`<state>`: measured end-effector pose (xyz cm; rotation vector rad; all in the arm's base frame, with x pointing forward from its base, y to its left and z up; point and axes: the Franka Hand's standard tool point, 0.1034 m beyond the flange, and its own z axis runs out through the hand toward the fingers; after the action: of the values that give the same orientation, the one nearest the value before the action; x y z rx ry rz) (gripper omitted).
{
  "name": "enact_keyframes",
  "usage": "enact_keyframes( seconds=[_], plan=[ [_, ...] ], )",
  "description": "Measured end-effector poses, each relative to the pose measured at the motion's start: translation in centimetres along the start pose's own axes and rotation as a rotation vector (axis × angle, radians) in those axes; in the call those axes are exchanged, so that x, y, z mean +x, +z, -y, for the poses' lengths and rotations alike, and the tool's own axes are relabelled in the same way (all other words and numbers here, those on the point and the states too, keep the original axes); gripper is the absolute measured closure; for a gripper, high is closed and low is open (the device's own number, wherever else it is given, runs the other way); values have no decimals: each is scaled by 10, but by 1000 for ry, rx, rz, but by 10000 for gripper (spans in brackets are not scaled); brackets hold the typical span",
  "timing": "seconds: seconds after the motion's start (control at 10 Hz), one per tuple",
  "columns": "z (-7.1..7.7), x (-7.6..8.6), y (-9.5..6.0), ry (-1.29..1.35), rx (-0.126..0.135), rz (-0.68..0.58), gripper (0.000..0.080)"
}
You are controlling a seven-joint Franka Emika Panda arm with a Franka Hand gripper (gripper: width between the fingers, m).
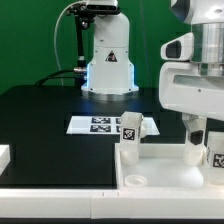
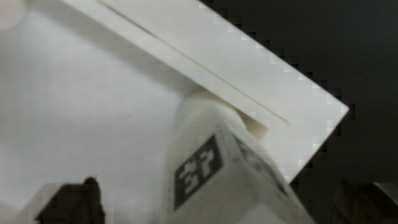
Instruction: Assemble square table
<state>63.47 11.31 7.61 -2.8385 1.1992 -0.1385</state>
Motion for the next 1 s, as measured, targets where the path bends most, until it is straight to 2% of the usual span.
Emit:
enact_keyframes(
  seconds=[0.1,0.2,0.4,0.5,0.6,0.7,0.8,1.0],
  plan=[
    [5,-1,-3,-224,-16,-15,151],
    [6,3,-7,-412,-10,-20,151],
    [6,4,-7,-410,-10,-20,151],
    [6,5,-7,-395,-10,-20,247],
    [6,4,-7,-336,-7,-18,429],
    [6,4,-7,-257,-5,-17,429],
    [6,4,-7,-212,-4,-16,515],
    [5,3,-6,65,-24,-9,515]
  ],
)
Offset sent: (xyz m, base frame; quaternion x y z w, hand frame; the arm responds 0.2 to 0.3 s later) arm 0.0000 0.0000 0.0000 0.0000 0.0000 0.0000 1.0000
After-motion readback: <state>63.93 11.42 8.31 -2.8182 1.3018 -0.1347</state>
